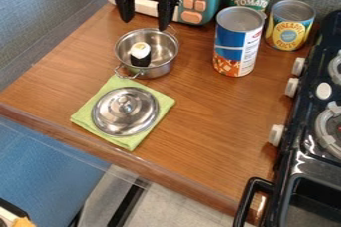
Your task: Move the tallest can to the right side of the silver lid on top of the light green cloth
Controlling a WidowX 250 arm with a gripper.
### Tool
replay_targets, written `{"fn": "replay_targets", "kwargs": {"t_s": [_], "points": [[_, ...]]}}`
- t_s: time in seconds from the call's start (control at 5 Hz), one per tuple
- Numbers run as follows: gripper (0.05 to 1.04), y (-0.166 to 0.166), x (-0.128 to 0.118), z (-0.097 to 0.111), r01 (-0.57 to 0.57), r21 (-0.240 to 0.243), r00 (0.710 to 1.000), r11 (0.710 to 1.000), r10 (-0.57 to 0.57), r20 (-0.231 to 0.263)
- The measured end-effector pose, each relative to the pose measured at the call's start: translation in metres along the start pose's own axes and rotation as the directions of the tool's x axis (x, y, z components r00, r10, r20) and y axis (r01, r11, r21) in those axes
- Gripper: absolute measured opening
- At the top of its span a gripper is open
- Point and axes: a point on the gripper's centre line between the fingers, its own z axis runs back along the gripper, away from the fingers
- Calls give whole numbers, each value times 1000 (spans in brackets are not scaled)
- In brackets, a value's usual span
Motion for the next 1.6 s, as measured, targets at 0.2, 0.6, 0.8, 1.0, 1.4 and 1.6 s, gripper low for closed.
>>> {"fn": "replay_targets", "kwargs": {"t_s": [0.2,0.6,0.8,1.0,1.4,1.6], "points": [[1001,-2,-2,-14,-3,-11,999,1000,2,-39],[1001,-58,31,16,51,-85,998,995,-47,42],[1001,-86,58,33,60,-130,991,990,-43,129],[1001,-110,77,34,69,-127,983,990,-46,175],[1001,-125,88,2,40,-57,987,998,-31,160],[1001,-133,95,-6,36,-41,986,999,-29,161]]}}
